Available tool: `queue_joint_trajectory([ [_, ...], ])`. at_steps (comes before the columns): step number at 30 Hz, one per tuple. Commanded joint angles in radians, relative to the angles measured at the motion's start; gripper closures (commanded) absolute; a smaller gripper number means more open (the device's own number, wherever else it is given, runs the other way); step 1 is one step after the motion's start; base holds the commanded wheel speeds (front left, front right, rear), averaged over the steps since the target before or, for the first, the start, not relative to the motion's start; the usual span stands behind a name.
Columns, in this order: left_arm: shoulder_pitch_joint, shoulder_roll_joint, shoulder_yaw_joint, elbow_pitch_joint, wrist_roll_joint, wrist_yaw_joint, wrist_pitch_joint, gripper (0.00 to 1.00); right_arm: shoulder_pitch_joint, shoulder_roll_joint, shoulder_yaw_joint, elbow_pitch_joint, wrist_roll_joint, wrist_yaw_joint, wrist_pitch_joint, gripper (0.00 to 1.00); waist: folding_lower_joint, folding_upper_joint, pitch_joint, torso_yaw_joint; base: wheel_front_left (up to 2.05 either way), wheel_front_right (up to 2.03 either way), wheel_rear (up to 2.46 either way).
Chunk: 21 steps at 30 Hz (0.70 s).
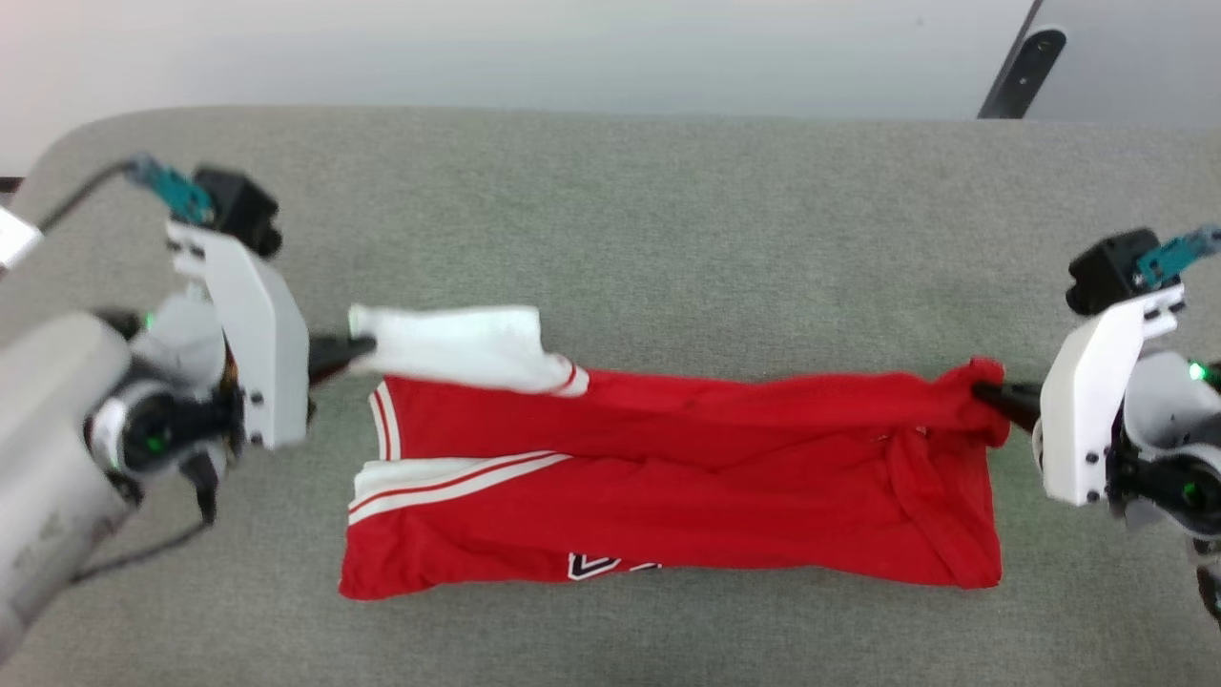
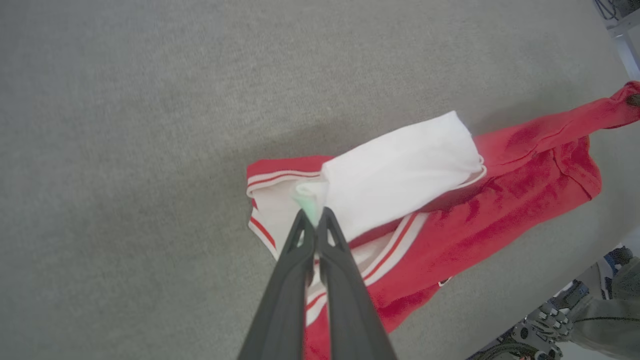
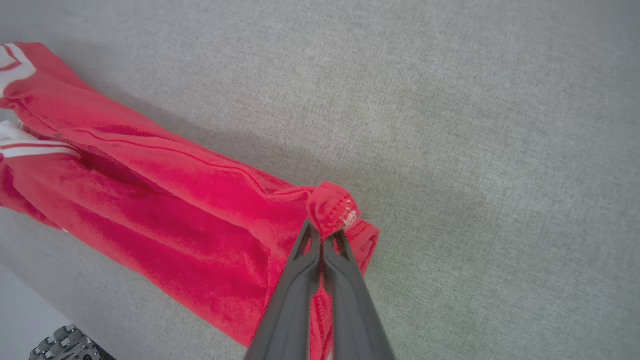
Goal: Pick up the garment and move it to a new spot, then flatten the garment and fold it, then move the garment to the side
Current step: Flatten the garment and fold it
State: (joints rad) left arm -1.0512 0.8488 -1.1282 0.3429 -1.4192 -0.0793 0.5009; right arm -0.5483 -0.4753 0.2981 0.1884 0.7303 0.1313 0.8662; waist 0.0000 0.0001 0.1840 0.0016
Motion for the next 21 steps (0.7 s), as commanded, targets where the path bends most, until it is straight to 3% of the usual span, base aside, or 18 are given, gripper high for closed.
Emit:
queue_joint_trajectory([
  [1,0.017,0.001,-0.002,-0.003,-0.007,0.006,0.0,1.0,0.015,-0.002,-0.002,-0.005,-0.001,-0.001,0.003,1.0,0.0,-0.0001,-0.01,0.01,0.0,0.0,0.0],
  [6,0.09,0.014,-0.029,-0.043,-0.05,0.056,0.041,1.0,0.056,0.009,-0.024,-0.028,-0.014,-0.001,0.037,1.0,0.0,-0.0001,-0.005,0.007,0.0,0.0,0.0],
  [10,0.118,0.003,-0.047,-0.047,-0.066,0.084,0.073,0.89,0.069,0.024,-0.032,-0.04,-0.028,-0.001,0.05,1.0,0.0,-0.0001,0.004,0.003,0.0,0.0,0.0],
  [13,0.113,-0.008,-0.054,-0.032,-0.074,0.104,0.098,0.58,0.062,0.039,-0.033,-0.042,-0.038,-0.001,0.057,1.0,0.0,-0.0001,0.014,-0.002,0.0,0.0,0.0],
  [15,0.107,-0.012,-0.064,-0.022,-0.076,0.117,0.126,0.24,0.053,0.045,-0.029,-0.043,-0.043,-0.001,0.061,1.0,0.0,-0.0001,0.02,-0.007,0.0,0.0,0.0],
  [17,0.1,-0.016,-0.069,-0.018,-0.083,0.132,0.152,0.0,0.047,0.054,-0.026,-0.041,-0.047,-0.001,0.063,1.0,0.0,-0.0001,0.025,-0.009,0.0,0.0,0.0],
  [21,0.086,-0.017,-0.072,-0.024,-0.09,0.155,0.191,0.0,0.038,0.061,-0.026,-0.037,-0.052,-0.001,0.06,1.0,0.0,-0.0001,0.032,-0.013,0.0,0.0,0.0],
])
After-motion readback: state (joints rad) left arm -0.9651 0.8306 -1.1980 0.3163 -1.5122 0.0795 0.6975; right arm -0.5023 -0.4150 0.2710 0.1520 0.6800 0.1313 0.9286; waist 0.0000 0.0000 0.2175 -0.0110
